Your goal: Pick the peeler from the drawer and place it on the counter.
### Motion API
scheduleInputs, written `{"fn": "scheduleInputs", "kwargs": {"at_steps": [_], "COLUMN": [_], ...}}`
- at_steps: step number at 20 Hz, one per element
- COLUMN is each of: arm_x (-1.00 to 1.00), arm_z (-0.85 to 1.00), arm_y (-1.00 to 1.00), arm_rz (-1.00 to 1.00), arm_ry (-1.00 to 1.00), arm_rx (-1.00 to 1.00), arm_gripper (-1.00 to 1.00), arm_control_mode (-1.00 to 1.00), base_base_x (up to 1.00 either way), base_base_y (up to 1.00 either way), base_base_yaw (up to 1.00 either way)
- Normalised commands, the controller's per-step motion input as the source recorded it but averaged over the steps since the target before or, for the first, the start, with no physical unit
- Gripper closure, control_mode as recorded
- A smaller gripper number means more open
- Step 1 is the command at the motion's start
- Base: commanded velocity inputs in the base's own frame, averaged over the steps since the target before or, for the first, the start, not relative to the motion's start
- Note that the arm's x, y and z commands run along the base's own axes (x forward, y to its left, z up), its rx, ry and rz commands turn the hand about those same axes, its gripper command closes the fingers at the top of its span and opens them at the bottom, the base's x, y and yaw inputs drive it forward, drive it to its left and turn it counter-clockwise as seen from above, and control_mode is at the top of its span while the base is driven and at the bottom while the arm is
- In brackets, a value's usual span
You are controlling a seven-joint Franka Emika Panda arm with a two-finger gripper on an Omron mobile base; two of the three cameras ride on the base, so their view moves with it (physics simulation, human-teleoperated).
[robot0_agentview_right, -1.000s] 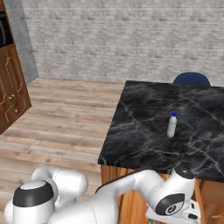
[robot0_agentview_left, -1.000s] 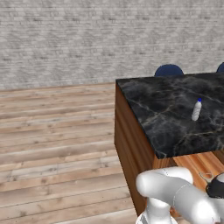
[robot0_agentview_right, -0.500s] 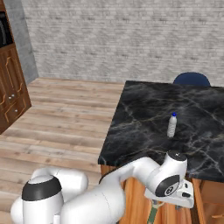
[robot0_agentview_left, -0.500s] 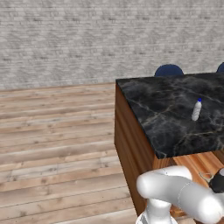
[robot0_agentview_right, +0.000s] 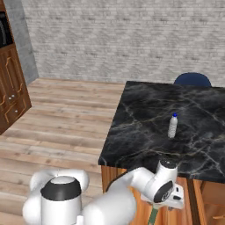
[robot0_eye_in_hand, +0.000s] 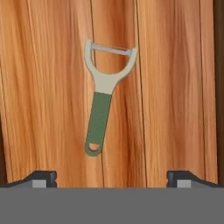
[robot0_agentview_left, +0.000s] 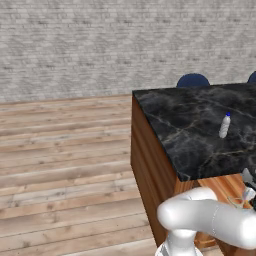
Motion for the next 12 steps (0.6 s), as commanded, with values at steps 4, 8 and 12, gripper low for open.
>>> {"fn": "scheduleInputs", "kwargs": {"at_steps": [4, 8, 12], "arm_x": [0.43, 0.49, 0.05], "arm_z": [-0.96, -0.82, -0.83], "arm_y": [0.0, -0.09, -0.13], "arm_rz": [0.0, 0.0, 0.0], "arm_ry": [0.0, 0.0, 0.0], "arm_rx": [0.0, 0.03, 0.05], "arm_gripper": [-1.0, -1.0, -1.0], "arm_control_mode": [-1.0, -1.0, -1.0], "base_base_x": [0.0, 0.0, 0.0], "base_base_y": [0.0, 0.0, 0.0], "base_base_yaw": [0.0, 0.0, 0.0]}}
